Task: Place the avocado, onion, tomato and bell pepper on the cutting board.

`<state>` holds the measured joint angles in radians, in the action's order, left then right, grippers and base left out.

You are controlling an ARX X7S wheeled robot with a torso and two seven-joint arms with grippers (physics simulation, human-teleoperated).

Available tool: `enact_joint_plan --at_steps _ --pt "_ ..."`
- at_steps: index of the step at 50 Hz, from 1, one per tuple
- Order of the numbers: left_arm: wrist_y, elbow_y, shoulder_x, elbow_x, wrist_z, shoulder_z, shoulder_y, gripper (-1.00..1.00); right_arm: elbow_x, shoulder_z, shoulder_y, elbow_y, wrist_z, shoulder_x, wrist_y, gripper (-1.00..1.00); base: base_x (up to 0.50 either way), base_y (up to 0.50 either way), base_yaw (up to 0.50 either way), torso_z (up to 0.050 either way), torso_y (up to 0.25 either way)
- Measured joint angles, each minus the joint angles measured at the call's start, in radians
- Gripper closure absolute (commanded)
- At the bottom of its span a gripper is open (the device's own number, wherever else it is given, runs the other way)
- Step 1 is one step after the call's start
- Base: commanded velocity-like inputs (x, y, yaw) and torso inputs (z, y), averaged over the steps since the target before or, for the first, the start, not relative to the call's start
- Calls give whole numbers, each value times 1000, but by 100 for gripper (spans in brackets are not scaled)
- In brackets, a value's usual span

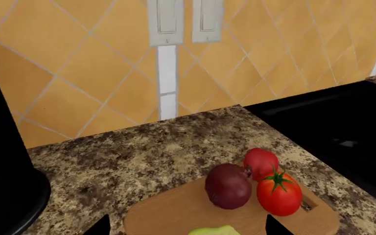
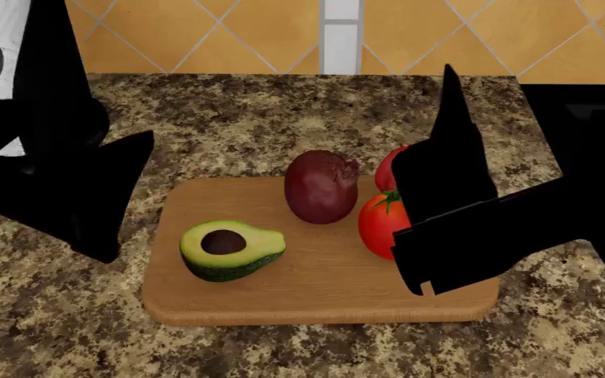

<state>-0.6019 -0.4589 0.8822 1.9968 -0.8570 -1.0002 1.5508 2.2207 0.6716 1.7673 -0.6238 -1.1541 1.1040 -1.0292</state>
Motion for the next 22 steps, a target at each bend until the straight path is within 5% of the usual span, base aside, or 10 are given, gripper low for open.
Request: enact_joint_plan --at_steps 22 --pt "89 -285 311 284 -100 213 114 -100 215 -7 217 -36 -140 -14 57 -100 0 0 0 0 0"
